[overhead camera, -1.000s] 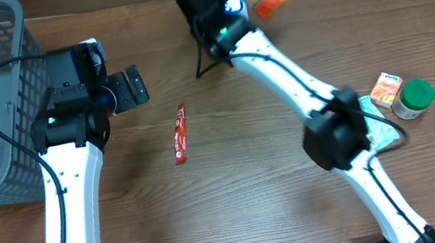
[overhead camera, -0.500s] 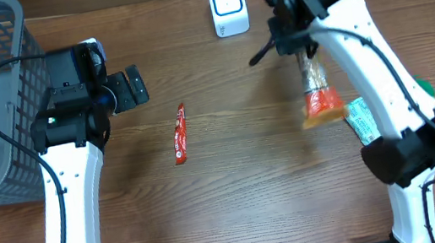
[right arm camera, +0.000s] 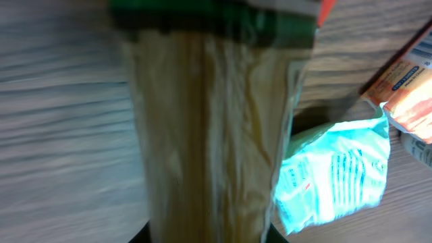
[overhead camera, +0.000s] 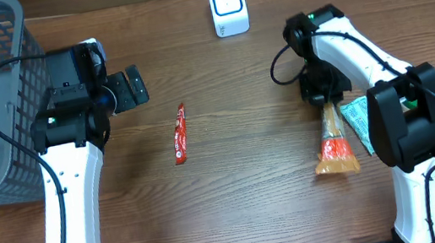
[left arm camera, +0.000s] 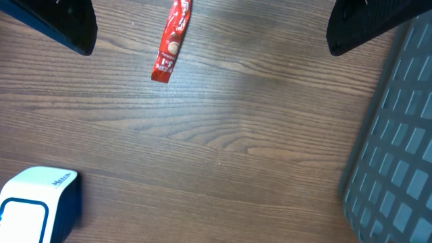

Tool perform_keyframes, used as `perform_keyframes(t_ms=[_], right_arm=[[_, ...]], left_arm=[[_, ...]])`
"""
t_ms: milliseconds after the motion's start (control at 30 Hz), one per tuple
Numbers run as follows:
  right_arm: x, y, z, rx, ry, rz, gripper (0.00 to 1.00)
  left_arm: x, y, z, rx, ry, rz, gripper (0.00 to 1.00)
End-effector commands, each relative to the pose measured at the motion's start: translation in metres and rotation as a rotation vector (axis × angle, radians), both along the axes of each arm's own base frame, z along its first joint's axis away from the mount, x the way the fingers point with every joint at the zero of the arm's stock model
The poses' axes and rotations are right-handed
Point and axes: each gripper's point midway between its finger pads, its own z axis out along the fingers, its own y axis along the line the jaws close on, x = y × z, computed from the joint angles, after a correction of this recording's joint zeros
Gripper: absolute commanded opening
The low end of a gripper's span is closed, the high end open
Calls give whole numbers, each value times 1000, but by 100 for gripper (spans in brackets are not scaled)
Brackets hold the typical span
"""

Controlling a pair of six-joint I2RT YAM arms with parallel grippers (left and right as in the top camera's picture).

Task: Scan the item barcode
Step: 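Carry the spaghetti package right and lower it onto the table, then open the right gripper and lift it off the spaghetti, then move the right gripper left over the red sachet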

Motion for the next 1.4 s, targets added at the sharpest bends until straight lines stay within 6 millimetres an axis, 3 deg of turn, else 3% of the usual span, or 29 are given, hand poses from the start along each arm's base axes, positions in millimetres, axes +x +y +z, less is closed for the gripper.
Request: perform_keyframes(t_ms=[0,33,67,167,300,367,467,533,567,600,700,767,867,967,1033,1367], right_arm=[[-4,-15,3,-51,-19,-2,8],[-4,-16,-1,-57,-20,2,16],[-4,-16,-3,-58,-23,6,35],[0,-16,-4,-54,-37,11,61],[11,-15,6,-60,-82,15,60],[20,-6,21,-31,-126,21,60],[34,10,58,11,-219,38,62],[39,18,82,30,-274,45,71],[40,23,92,43,-295,48,87],[40,31,101,74,-318,55,93],[39,66,115,222,-354,71,93],[36,100,118,375,-345,84,92],[34,141,121,551,-335,112,80],[34,177,121,670,-354,161,63],[34,194,118,707,-373,183,57],[25,275,75,836,-494,202,49]], left_arm=[[2,2,0,17,3,-3,100],[2,2,0,17,2,-3,100],[2,2,0,17,2,-3,100],[2,2,0,18,2,-2,100],[2,2,0,18,2,-2,100],[2,2,0,18,2,-2,100],[2,2,0,18,3,-2,100],[2,2,0,18,2,-2,100],[2,2,0,18,2,-2,100],[2,2,0,17,2,-3,100],[2,2,0,18,2,-2,100],[2,2,0,17,3,-3,100],[2,2,0,17,2,-3,100],[2,2,0,18,3,-2,100],[2,2,0,18,3,-2,100],[2,2,0,18,2,-2,100]])
